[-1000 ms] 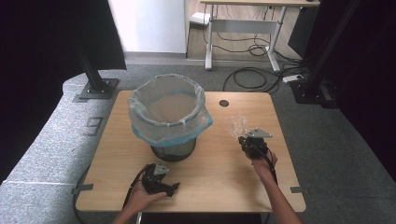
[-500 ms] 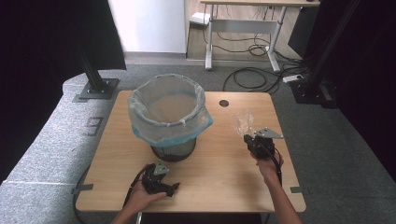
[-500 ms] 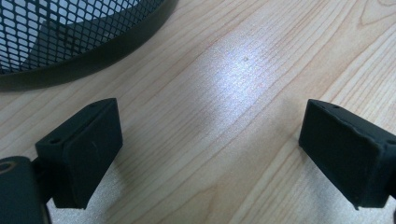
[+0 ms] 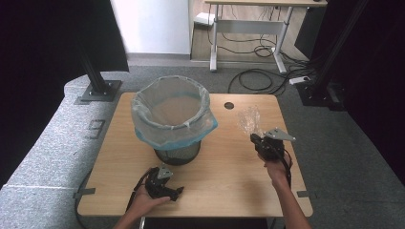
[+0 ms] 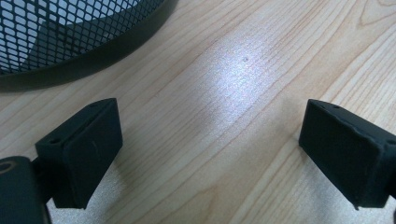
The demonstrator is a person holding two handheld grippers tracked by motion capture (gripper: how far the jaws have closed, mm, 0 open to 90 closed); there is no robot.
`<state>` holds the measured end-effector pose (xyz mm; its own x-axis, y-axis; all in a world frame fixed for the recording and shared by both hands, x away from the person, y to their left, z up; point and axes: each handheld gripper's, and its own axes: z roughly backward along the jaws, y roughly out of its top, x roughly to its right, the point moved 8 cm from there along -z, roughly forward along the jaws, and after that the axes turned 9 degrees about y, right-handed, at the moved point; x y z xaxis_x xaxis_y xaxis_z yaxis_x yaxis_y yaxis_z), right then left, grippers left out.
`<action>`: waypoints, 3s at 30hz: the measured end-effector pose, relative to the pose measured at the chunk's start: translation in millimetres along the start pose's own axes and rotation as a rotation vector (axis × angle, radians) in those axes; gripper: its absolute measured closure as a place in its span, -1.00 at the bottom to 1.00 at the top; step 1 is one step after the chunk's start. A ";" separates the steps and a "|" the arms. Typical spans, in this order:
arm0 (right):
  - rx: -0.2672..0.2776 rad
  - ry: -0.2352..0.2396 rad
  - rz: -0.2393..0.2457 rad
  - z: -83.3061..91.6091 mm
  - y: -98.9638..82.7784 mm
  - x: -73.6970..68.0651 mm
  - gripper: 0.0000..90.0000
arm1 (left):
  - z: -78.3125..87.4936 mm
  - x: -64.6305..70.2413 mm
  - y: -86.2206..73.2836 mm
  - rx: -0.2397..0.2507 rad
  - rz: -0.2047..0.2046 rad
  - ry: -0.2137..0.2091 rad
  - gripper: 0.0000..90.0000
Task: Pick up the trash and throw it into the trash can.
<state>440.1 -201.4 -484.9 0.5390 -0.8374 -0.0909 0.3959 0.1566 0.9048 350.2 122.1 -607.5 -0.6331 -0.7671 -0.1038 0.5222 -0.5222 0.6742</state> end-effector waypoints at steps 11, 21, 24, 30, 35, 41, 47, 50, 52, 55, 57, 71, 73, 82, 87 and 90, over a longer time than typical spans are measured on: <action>0.048 0.012 -0.003 13.6 14.3 -2.0 0.89 | -0.1 0.4 0.3 0.003 0.003 -0.001 -0.87; 0.108 0.013 -0.001 26.4 28.9 -5.7 0.89 | -0.4 0.4 0.5 0.003 0.001 -0.003 -0.87; 0.137 0.015 0.008 31.7 35.9 -9.3 0.89 | -0.4 0.6 0.5 0.003 0.003 -0.004 -0.87; 0.172 0.031 0.024 39.6 47.4 -18.1 0.89 | -0.3 0.1 0.4 0.000 -0.004 -0.003 -0.87; 0.183 0.035 0.029 41.5 50.7 -21.0 0.89 | -0.3 0.1 0.4 0.000 -0.004 -0.003 -0.87; 0.204 0.041 0.026 44.4 56.2 -22.9 0.89 | -0.3 0.1 0.4 -0.001 -0.005 -0.003 -0.87; 0.225 0.053 0.044 45.9 67.7 -27.7 0.89 | -0.4 0.1 0.5 0.000 -0.005 -0.003 -0.87; 0.243 0.074 0.042 45.9 75.5 -32.9 0.89 | -0.7 0.1 0.8 0.000 -0.005 -0.004 -0.87; 0.250 0.086 0.048 44.7 80.0 -37.5 0.89 | -0.8 0.1 0.8 -0.001 -0.005 -0.004 -0.87; 0.246 0.107 0.057 41.3 85.7 -45.2 0.89 | -0.8 0.1 0.8 0.000 -0.005 -0.003 -0.87; 0.245 0.106 0.071 40.1 90.4 -49.2 0.89 | -0.8 0.1 0.8 0.000 -0.004 -0.003 -0.87; 0.253 0.126 0.126 33.8 120.5 -71.6 0.89 | -0.8 0.3 0.8 -0.001 -0.002 -0.005 -0.87; 0.253 0.133 0.133 32.3 124.7 -76.6 0.90 | -0.6 -0.2 0.4 -0.005 -0.009 -0.004 -0.87; 0.246 0.151 0.174 24.0 144.2 -95.8 0.89 | -0.7 -0.2 0.5 -0.004 -0.008 -0.002 -0.87; 0.237 0.166 0.200 17.0 152.6 -108.4 0.89 | -0.7 -0.2 0.5 -0.004 -0.008 -0.002 -0.87; 0.233 0.176 0.209 12.2 157.3 -116.2 0.89 | -0.9 -0.2 0.5 -0.003 -0.009 -0.002 -0.87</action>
<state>430.6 -85.9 -326.9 0.7180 -0.6939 0.0548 0.0941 0.1748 0.9801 351.0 121.7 -607.8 -0.6388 -0.7617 -0.1081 0.5186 -0.5301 0.6709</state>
